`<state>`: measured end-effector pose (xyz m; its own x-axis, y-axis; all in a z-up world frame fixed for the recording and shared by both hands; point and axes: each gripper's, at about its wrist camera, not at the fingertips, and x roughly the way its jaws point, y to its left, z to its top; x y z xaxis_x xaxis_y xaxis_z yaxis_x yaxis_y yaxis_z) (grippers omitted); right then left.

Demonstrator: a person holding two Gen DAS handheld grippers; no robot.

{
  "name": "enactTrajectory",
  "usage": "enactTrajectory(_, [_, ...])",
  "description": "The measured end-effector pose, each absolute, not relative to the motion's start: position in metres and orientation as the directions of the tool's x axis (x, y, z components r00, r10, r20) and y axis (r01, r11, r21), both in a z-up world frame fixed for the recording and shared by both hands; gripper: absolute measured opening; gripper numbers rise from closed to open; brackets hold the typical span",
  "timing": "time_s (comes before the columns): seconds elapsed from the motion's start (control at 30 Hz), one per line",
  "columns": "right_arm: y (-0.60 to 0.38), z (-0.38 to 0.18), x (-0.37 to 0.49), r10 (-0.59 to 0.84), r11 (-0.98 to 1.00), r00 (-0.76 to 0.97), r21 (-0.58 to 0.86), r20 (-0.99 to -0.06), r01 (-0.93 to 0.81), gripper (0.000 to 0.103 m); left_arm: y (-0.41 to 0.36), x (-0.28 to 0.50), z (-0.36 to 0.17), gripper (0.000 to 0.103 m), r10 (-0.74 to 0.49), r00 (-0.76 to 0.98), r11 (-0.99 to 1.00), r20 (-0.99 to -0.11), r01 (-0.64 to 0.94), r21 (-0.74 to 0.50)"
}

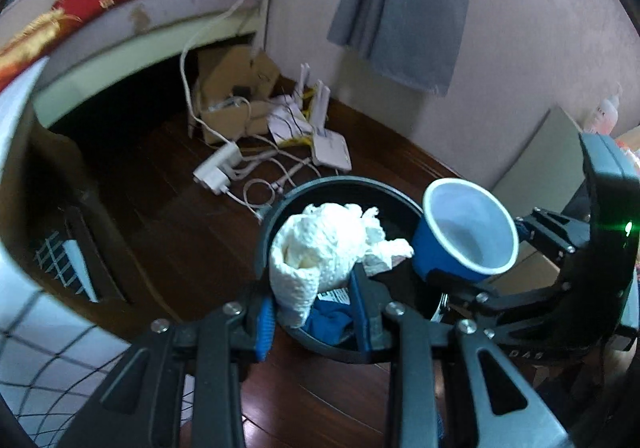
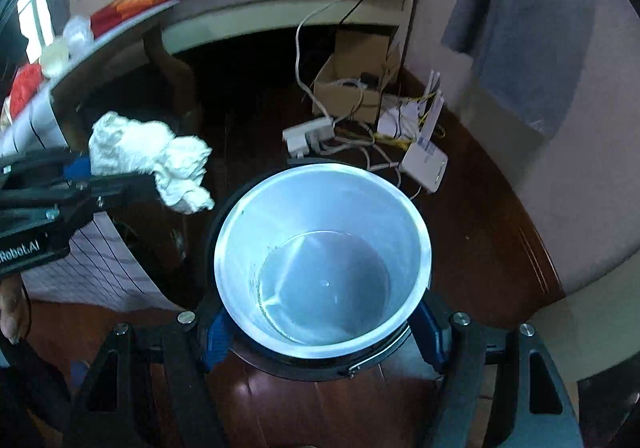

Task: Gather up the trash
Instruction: 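Carry both items over the black bin and open both tools to drop them, then move both tools back toward the table of trash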

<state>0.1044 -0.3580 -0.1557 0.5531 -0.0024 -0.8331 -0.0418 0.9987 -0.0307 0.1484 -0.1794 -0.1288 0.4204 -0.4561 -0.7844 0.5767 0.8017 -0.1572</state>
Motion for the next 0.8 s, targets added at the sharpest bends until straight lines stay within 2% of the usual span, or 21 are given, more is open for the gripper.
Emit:
enactTrajectory(0.1, [-0.356,-0.174,0.108,-0.016,0.995,0.521,-0.065,-0.853,-0.076,0.076,-0.188,0.156,-0.148,0.035,-0.453,0.348,0.787,-0.821,0.588,-0.185])
enactTrajectory(0.17, [-0.354,-0.187,0.113,-0.015,0.992,0.491,-0.074,-0.871,-0.101,0.076,-0.193,0.159,-0.159,0.045,-0.467,0.300,0.772,-0.832,0.597,-0.218])
enactTrajectory(0.2, [-0.353,-0.196,0.116,-0.027,0.990,0.467,-0.088,-0.884,-0.108,0.080,-0.194,0.161,-0.165,0.067,-0.450,0.286,0.782,-0.846,0.584,-0.218])
enactTrajectory(0.23, [-0.354,-0.203,0.118,-0.047,0.989,0.444,-0.103,-0.895,-0.102,0.086,-0.195,0.162,-0.169,0.083,-0.432,0.293,0.795,-0.853,0.570,-0.207])
enactTrajectory(0.27, [-0.357,-0.212,0.120,-0.068,0.990,0.414,-0.114,-0.908,-0.086,0.102,-0.194,0.161,-0.171,0.087,-0.423,0.310,0.805,-0.851,0.561,-0.196])
enactTrajectory(0.3, [-0.360,-0.214,0.120,-0.071,0.991,0.417,-0.112,-0.906,-0.076,0.103,-0.193,0.160,-0.173,0.093,-0.410,0.318,0.814,-0.855,0.551,-0.185])
enactTrajectory(0.43, [-0.366,-0.215,0.120,-0.102,0.989,0.424,-0.137,-0.900,-0.053,0.103,-0.186,0.157,-0.176,0.099,-0.360,0.359,0.843,-0.861,0.521,-0.135])
enactTrajectory(0.6, [-0.369,-0.217,0.120,-0.160,0.982,0.411,-0.185,-0.898,-0.022,0.103,-0.176,0.159,-0.180,0.102,-0.313,0.390,0.873,-0.866,0.478,-0.100])
enactTrajectory(0.8, [-0.369,-0.216,0.118,-0.164,0.982,0.411,-0.187,-0.897,-0.015,0.103,-0.172,0.160,-0.181,0.102,-0.290,0.402,0.878,-0.868,0.473,-0.075])
